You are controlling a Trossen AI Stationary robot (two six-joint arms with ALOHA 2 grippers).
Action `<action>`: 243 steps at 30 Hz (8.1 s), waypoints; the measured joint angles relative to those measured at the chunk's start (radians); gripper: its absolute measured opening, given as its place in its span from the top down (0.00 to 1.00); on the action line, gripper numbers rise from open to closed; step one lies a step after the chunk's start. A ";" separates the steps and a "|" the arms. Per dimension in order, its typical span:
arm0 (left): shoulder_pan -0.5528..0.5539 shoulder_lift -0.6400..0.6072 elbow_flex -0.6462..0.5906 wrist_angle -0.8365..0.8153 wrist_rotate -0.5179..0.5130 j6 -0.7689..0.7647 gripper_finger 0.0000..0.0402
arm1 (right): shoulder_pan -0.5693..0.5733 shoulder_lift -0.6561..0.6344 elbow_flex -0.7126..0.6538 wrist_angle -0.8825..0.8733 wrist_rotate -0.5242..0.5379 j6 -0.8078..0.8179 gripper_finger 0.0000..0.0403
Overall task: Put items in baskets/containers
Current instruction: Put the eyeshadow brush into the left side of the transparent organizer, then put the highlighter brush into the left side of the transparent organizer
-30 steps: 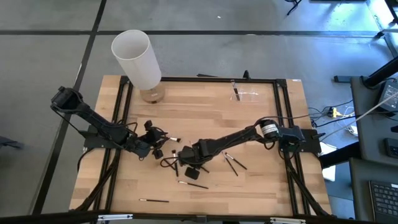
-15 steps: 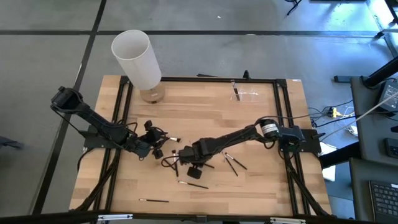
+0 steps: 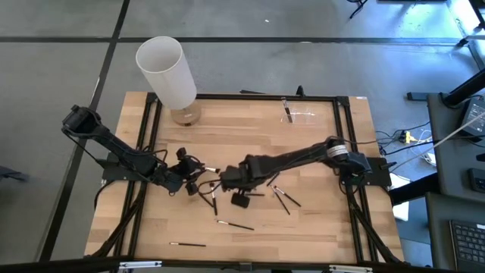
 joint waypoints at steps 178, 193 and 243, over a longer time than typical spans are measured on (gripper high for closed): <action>-0.042 0.125 0.000 0.014 -0.037 -0.201 0.71 | -0.515 -0.770 -1.183 1.340 0.239 -0.206 0.53; -0.042 0.125 0.000 0.034 -0.201 -0.198 0.71 | -0.221 -0.463 -1.098 1.376 0.119 0.001 0.53; -0.218 -0.102 0.000 -0.183 -0.418 -0.217 0.71 | -0.006 0.354 -0.057 1.165 -0.009 -0.247 0.63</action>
